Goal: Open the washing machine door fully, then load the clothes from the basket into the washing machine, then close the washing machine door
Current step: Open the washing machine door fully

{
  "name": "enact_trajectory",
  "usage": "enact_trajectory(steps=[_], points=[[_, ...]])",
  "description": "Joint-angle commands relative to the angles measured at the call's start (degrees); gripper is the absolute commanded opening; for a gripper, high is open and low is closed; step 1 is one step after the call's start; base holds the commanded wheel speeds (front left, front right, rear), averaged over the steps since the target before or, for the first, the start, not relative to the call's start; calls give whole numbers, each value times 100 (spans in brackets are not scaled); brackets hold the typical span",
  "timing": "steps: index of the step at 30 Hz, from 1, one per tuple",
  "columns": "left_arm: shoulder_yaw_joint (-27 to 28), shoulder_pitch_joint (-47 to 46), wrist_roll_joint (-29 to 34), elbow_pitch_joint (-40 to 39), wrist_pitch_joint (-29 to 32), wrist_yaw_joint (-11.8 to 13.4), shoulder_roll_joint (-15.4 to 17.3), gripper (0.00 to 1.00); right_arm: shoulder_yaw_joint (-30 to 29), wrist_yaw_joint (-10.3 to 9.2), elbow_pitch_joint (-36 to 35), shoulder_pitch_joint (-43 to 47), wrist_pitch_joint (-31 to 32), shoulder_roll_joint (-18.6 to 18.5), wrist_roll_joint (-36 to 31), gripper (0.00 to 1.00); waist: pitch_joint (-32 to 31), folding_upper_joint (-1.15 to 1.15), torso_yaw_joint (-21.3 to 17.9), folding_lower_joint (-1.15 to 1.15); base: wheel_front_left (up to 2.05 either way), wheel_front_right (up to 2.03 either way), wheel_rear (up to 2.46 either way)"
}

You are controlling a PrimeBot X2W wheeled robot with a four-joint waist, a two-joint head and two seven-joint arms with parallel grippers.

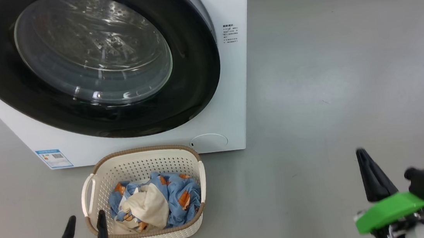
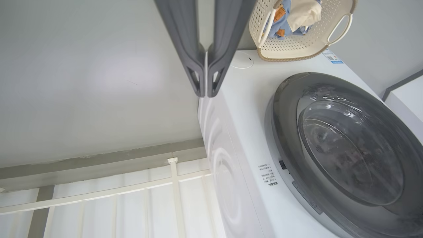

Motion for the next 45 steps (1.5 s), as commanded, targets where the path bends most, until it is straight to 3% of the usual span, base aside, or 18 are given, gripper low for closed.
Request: enact_trajectory(steps=[1,12,19,24,32,39,45], points=[[209,-102,-34,-165,-79,-9,60,100,206,9,-149,-309,-71,-3,185,0,-2,0,4,0,0,0,0],[84,-203,-58,-227,-79,-9,-40,100,639,9,-161,-1698,-71,55,1618,0,115,0,161,0,0,0,0],[-69,-405,-133,-313,-79,-9,-50,100,799,9,-67,-2762,-71,-215,2791,0,375,0,424,0,0,0,0],[-164,-536,-189,-329,-79,-9,-58,100,1016,9,77,-3329,-71,-545,3656,0,551,0,606,0,0,0,0],[-320,-756,-267,-354,-79,-9,-91,100,1942,9,399,-4094,4,-1318,5235,0,886,0,884,0,0,0,0],[-448,-980,-346,-389,-79,-9,-125,100,2377,9,471,-4654,728,-1879,6533,0,1251,0,1096,0,0,0,0],[-561,-1202,-406,-399,-79,-9,-168,100,2522,9,584,-5039,1711,-2120,7277,0,1564,0,1245,0,0,0,0]])
